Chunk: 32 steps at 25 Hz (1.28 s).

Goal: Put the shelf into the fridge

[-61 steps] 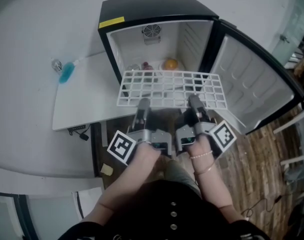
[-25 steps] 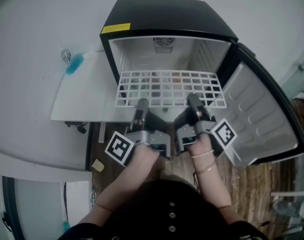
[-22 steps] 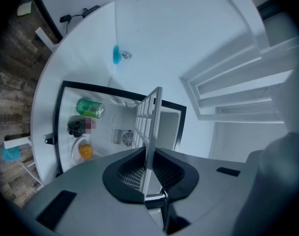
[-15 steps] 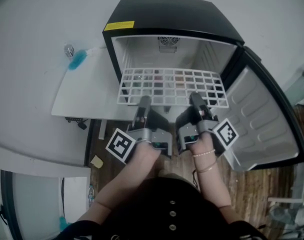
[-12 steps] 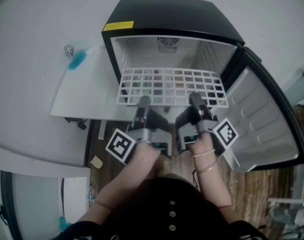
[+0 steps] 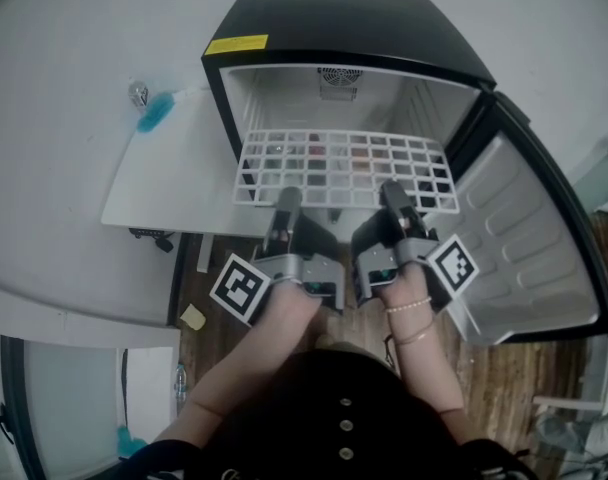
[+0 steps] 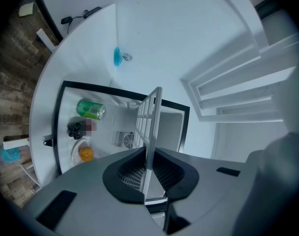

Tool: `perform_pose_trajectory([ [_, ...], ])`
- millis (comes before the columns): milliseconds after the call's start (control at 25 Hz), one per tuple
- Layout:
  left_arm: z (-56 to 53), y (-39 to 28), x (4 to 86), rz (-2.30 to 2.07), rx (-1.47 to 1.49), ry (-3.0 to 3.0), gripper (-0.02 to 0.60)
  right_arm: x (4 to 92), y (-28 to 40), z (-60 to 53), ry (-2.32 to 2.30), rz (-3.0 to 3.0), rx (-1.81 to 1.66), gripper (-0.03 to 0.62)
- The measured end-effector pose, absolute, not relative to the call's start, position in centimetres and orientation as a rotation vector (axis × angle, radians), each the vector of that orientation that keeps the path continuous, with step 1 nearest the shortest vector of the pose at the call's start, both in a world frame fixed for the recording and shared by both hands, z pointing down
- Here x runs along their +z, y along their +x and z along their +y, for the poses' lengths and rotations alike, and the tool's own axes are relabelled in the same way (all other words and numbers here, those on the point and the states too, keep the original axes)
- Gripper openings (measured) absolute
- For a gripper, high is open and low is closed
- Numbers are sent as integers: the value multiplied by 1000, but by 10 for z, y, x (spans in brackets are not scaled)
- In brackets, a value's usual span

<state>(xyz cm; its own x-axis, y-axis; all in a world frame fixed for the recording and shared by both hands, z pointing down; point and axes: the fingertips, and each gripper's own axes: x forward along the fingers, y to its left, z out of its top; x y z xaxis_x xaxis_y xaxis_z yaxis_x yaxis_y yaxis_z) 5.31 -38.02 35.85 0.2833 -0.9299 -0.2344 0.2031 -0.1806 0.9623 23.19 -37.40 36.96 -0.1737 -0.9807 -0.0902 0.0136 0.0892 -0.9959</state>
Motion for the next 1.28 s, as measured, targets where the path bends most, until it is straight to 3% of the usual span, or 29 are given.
perform_pose_trajectory([
  [1280, -380, 52, 360, -763, -1206, 1372, 32, 375, 231, -375, -1058, 1361, -1287, 34],
])
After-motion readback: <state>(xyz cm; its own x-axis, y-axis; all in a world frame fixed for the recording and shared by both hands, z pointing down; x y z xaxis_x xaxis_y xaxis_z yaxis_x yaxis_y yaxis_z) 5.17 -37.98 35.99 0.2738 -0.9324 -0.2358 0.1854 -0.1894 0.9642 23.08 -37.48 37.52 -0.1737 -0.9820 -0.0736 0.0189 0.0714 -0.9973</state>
